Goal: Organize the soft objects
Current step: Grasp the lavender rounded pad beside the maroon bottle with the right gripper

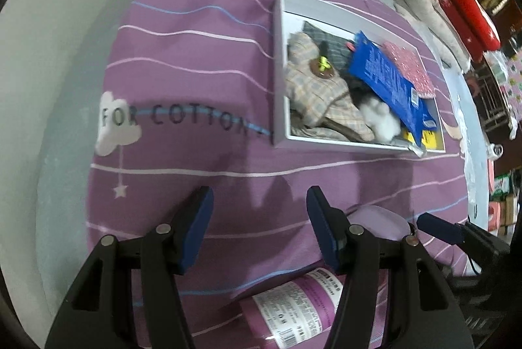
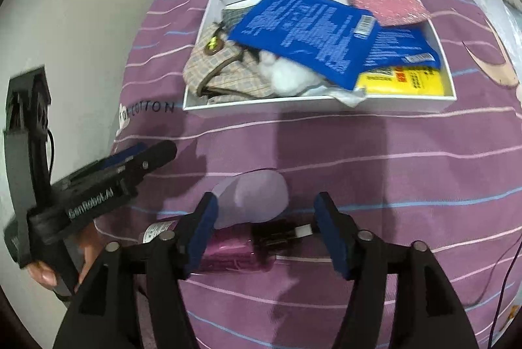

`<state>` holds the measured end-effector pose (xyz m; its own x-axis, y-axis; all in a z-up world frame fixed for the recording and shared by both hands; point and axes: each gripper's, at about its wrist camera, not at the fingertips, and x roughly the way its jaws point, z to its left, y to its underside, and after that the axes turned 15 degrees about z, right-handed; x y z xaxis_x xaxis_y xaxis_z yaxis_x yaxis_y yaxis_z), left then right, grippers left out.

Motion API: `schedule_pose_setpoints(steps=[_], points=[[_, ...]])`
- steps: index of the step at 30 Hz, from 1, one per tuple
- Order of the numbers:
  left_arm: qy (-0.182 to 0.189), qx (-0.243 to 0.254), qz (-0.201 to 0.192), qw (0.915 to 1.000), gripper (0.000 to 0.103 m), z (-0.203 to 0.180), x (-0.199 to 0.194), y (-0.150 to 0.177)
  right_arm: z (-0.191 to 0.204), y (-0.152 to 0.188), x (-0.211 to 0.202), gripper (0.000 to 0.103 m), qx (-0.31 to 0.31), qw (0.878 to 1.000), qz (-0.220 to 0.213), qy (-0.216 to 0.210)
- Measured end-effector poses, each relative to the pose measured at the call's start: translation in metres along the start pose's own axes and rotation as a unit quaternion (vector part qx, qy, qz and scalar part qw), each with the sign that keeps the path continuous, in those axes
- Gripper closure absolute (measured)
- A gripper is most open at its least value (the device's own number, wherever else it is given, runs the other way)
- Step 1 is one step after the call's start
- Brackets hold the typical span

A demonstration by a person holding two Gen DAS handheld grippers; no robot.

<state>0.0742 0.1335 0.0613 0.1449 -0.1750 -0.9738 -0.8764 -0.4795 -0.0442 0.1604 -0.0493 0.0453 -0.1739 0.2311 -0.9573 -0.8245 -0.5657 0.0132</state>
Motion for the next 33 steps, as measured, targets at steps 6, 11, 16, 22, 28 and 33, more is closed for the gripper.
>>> schedule_pose_setpoints(steps=[6, 11, 16, 22, 28, 33], points=[[0.002, -0.014, -0.008, 0.9999, 0.042, 0.006, -0.003, 0.001, 0.033, 0.008, 0.016, 0.023, -0.086, 0.994, -0.001, 0.065], [-0.013, -0.002, -0.005, 0.9999, 0.042, -0.002, 0.0, 0.0, 0.038, 0.006, 0.027, 0.021, -0.1, 0.991, -0.017, 0.082], [-0.017, 0.004, 0.001, 0.9998, 0.042, -0.006, 0.004, -0.002, 0.028, -0.001, 0.038, 0.021, -0.08, 0.994, -0.014, 0.069], [-0.027, 0.0, 0.009, 0.9996, 0.042, -0.007, 0.009, -0.005, 0.013, 0.003, 0.044, 0.02, -0.067, 0.997, -0.034, 0.036], [-0.03, 0.005, 0.009, 0.9995, 0.042, -0.012, 0.01, -0.007, 0.009, 0.011, 0.045, 0.02, -0.061, 0.996, -0.056, 0.024], [-0.041, 0.019, 0.009, 0.9989, 0.042, -0.025, 0.011, -0.006, 0.006, 0.022, 0.043, 0.021, -0.064, 0.995, -0.076, 0.017]])
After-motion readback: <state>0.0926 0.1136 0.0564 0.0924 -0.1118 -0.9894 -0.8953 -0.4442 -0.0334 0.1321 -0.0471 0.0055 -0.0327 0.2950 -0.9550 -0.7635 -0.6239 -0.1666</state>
